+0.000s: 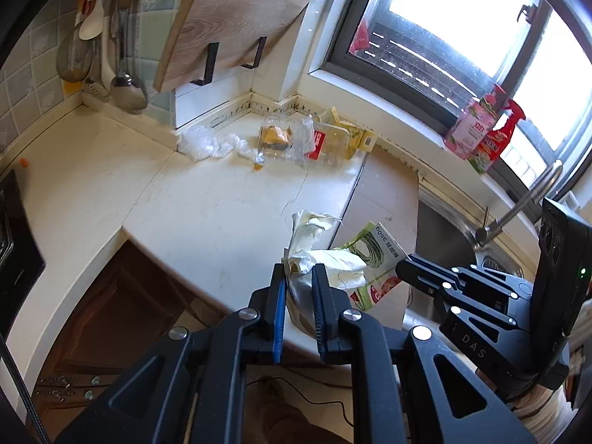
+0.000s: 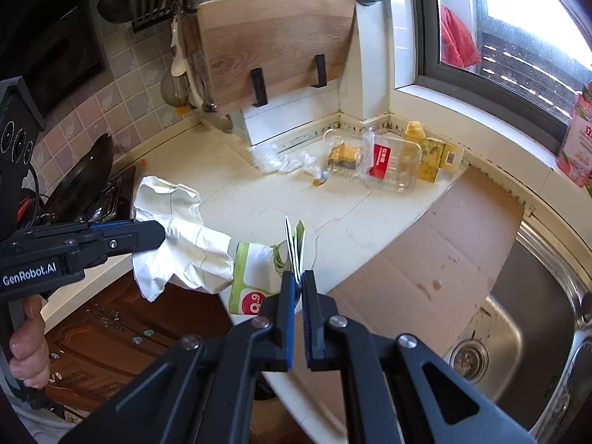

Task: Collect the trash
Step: 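Carry the paper and seed packet down over the floor bin with both tools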

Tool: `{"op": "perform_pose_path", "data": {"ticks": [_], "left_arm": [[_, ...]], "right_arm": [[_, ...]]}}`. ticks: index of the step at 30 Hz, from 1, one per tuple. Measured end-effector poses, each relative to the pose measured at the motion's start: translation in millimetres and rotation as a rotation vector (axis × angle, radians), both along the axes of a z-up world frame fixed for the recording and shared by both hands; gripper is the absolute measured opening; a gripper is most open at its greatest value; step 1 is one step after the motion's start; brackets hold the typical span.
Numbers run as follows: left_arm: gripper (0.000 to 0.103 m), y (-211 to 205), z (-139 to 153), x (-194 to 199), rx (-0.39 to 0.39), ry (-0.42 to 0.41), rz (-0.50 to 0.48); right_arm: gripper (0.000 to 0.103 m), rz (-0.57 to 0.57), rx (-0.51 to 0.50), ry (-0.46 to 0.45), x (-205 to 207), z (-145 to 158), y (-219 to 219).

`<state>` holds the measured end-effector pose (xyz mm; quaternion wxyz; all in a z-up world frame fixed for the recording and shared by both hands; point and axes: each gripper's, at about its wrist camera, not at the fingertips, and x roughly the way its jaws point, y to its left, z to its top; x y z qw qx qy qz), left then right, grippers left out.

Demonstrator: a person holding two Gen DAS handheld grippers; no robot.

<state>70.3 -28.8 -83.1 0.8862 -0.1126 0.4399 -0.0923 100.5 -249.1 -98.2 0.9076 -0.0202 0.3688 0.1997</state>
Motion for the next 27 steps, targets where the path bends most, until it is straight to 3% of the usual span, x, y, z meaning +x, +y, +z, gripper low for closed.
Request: {"op": "perform_pose_path", "data": {"ticks": [6, 15, 27], "left_arm": [[0.011, 31.6, -18.5, -60.0, 0.002, 0.038, -0.002], [0.011, 77.9, -61.5, -118.0, 0.033, 0.121, 0.029], [0.011, 111.4, -115.6, -131.9, 0.095, 0.186, 0.091]], "right_arm": [[0.004, 0.001, -0.013, 0.019, -54.2, -16.8, 39.3], [0.004, 0.012, -0.02, 0.108, -106.2, -56.3, 95.7], [0.003, -0.005, -0.05, 0.183, -112.3, -101.5, 139.0]]}}
